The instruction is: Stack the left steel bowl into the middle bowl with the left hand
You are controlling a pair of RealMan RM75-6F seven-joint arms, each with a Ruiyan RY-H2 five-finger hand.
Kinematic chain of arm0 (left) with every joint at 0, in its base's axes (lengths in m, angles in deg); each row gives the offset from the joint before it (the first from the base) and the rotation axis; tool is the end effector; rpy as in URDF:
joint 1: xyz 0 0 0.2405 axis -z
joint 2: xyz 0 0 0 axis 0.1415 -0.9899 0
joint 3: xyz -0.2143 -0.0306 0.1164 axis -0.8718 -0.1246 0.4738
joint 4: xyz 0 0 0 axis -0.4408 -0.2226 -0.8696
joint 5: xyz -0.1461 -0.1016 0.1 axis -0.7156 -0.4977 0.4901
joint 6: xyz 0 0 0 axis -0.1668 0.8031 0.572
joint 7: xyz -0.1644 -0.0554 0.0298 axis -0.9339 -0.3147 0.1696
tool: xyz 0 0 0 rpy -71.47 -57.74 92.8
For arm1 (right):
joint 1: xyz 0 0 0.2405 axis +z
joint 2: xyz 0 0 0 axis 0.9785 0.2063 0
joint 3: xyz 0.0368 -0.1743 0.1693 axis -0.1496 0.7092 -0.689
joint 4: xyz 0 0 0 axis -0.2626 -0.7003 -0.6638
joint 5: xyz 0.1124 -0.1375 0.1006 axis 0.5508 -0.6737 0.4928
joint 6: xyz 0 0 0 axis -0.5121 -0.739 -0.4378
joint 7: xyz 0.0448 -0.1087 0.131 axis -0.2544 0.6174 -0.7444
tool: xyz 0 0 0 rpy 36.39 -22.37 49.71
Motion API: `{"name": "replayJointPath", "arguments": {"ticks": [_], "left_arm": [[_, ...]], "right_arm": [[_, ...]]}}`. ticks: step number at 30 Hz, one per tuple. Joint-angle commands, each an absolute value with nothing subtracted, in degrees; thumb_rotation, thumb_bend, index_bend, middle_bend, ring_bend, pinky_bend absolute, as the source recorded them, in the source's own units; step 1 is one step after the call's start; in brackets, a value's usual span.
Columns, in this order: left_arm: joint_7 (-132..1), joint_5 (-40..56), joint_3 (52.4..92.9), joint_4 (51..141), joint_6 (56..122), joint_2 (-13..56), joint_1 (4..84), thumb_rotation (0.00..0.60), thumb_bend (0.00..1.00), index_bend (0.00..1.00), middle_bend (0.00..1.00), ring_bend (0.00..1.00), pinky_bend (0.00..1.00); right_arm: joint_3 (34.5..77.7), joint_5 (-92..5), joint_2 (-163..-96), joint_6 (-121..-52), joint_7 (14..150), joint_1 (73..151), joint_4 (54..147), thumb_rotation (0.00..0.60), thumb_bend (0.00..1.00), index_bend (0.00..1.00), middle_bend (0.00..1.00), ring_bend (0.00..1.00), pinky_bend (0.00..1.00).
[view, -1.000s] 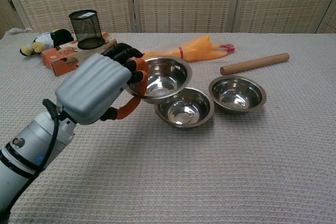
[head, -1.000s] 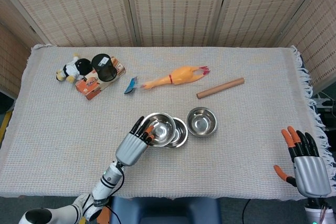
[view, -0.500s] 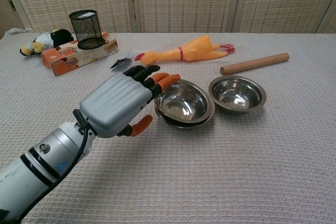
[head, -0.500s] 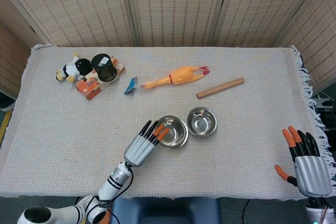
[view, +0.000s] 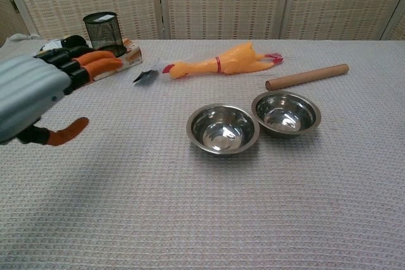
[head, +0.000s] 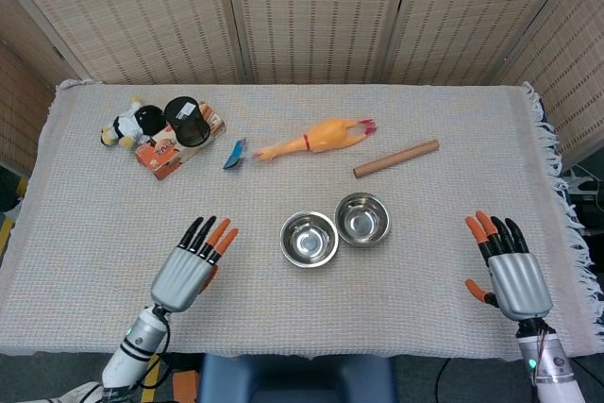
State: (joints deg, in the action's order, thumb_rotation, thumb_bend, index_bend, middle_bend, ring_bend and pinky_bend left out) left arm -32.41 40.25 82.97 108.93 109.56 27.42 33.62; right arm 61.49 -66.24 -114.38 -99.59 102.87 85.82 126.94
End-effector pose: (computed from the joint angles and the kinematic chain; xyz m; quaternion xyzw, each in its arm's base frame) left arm -0.1596 0.2611 0.0179 -0.7374 -0.1478 -0.4192 0.5086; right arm -0.2528 -0.2268 0.1101 0.6603 -0.3600 0.3446 0.5618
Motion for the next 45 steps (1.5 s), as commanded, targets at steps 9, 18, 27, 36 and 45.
{"name": "replayJointPath", "arguments": {"ticks": [9,18,27,36,45], "left_arm": [[-53.6,38.1,84.4,102.9,123.6,17.5,20.6,0.6,0.45,0.0,0.02,0.0,0.08],[-59.5,36.0,82.0,99.6,122.3,17.2,18.9,0.6,0.45,0.0,0.02,0.0,0.08],[-60.5,36.1,80.4,99.2,122.0,16.6,18.0,0.6,0.45,0.0,0.01,0.0,0.08],[-60.4,36.9,79.6,99.5,121.3,16.5,17.6,0.6,0.45,0.0,0.01,0.0,0.08],[-60.6,37.6,79.3,100.1,121.1,16.0,17.2,0.6,0.45,0.0,0.01,0.0,0.08]], "right_arm": [[57.8,-62.0,-133.5,-83.4,107.9,101.4,108.1,0.6,0.18,0.37,0.0,0.0,0.0],[56.9,-60.8,-143.3,-80.3,105.8,106.8,96.1,0.6,0.24,0.42,0.0,0.0,0.0],[58.1,-65.9,-148.2,-87.1,98.5,108.0,88.4,0.6,0.43,0.72,0.08,0.0,0.01],[59.4,-73.2,-147.7,-99.2,95.2,107.3,91.5,0.6,0.46,0.84,0.16,0.0,0.03],[58.5,-72.3,-148.7,-93.5,99.5,111.1,97.6,0.6,0.46,0.73,0.16,0.0,0.03]]}}
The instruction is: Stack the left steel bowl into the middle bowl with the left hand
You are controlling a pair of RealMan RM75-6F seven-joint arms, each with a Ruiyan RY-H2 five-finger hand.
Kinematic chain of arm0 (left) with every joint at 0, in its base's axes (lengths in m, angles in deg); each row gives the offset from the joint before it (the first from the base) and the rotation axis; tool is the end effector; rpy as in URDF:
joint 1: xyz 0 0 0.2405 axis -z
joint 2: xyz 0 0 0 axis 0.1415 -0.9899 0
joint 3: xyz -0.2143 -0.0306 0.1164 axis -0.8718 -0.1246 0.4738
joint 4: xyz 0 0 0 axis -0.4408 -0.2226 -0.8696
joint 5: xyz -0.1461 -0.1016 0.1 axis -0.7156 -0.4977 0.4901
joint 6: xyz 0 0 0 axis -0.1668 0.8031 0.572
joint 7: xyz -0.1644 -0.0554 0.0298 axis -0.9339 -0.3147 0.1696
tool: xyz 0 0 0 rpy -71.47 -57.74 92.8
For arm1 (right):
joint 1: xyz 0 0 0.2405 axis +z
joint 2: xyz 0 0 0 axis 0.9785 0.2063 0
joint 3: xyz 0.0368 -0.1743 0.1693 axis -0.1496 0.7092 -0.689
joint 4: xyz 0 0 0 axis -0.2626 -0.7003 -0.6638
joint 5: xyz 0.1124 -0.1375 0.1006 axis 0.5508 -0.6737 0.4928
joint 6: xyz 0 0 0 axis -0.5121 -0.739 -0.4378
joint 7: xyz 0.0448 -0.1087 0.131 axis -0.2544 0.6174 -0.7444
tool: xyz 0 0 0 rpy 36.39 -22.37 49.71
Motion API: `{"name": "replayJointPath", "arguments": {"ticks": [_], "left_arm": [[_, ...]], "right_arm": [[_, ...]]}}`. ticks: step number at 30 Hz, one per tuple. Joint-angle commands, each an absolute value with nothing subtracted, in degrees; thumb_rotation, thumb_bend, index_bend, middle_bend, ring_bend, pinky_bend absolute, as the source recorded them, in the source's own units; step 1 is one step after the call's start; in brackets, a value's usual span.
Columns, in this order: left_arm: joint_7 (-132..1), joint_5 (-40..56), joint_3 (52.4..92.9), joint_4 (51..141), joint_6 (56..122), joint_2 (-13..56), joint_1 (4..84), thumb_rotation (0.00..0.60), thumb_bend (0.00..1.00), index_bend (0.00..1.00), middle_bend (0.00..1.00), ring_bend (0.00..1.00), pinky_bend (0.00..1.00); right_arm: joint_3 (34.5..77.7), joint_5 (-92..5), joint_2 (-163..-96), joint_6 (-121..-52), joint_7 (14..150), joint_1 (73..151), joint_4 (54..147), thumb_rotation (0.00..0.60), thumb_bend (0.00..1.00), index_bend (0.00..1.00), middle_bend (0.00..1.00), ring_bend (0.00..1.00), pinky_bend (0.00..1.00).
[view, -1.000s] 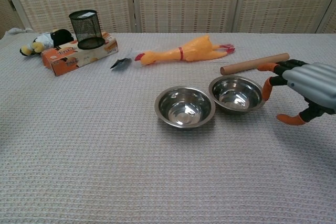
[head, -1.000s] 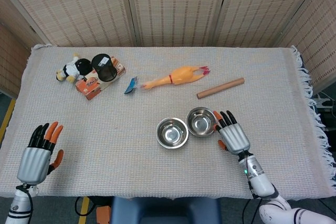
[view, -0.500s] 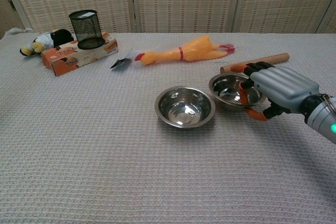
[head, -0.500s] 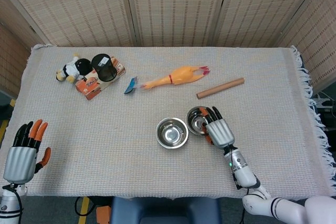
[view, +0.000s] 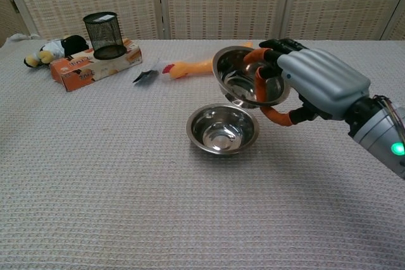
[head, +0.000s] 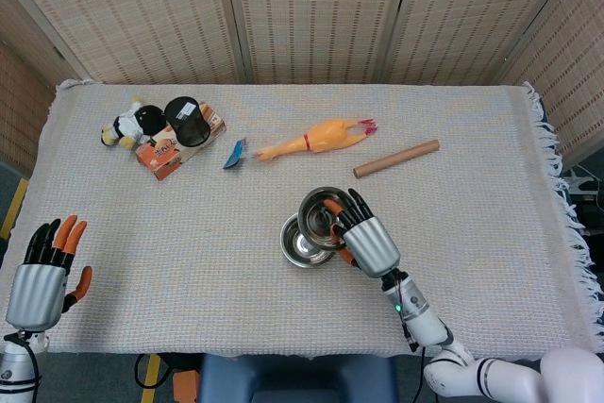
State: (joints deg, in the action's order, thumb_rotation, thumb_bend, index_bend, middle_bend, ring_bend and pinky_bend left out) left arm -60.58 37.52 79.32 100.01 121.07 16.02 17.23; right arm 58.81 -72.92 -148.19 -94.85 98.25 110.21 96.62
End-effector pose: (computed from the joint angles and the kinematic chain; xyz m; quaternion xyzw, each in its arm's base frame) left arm -0.2853 0.2278 0.1302 -0.6102 -0.2577 -0.4349 0.6100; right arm -0.1252 -0.3125 -0.0425 0.7294 -0.2448 0.4833 0.4177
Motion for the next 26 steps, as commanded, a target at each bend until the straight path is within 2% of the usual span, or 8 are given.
{"name": "replayJointPath", "arguments": {"ticks": [1,6,8,12,15,19,22,26], "left_arm": [[-60.6,37.6,79.3,100.1,121.1,15.9,17.2,0.6,0.45,0.0,0.01,0.0,0.08],[-61.2,37.7,78.9,100.7,121.4,15.2,16.6,0.6,0.45,0.0,0.01,0.0,0.08],[-61.0,37.8,78.8,100.8,121.2,15.1,16.5,0.6,0.45,0.0,0.01,0.0,0.08],[-60.2,38.2,78.8,101.0,121.0,15.3,16.4,0.6,0.45,0.0,0.01,0.0,0.08],[-59.6,38.7,78.8,101.3,121.1,15.3,16.3,0.6,0.45,0.0,0.01,0.0,0.08],[-59.0,39.3,79.0,102.0,121.2,14.9,15.9,0.6,0.45,0.0,0.01,0.0,0.08],[-58.3,39.0,79.2,102.9,120.4,14.3,15.7,0.6,0.45,0.0,0.01,0.0,0.08],[-56.7,38.5,79.4,104.2,118.9,13.8,15.7,0.6,0.45,0.0,0.0,0.0,0.08]], "right_arm": [[58.5,-72.2,-148.7,-93.2,99.8,111.3,97.7,0.6,0.46,0.7,0.16,0.0,0.03],[60.2,-67.3,-146.7,-86.1,106.7,111.4,103.8,0.6,0.4,0.1,0.03,0.0,0.0],[60.9,-65.7,-144.3,-85.4,109.8,110.6,107.9,0.6,0.29,0.0,0.0,0.0,0.0],[61.9,-63.4,-139.7,-84.7,111.9,109.4,114.4,0.6,0.15,0.0,0.0,0.0,0.0],[62.9,-63.3,-136.1,-86.7,113.1,107.7,118.6,0.6,0.12,0.0,0.0,0.0,0.0],[65.5,-66.0,-129.5,-97.2,114.4,101.1,123.5,0.6,0.11,0.0,0.0,0.0,0.0],[67.1,-67.0,-126.5,-107.1,115.7,94.6,123.7,0.6,0.11,0.0,0.0,0.0,0.0],[68.6,-67.2,-124.6,-114.3,112.4,88.7,121.3,0.6,0.11,0.0,0.0,0.0,0.0]]}}
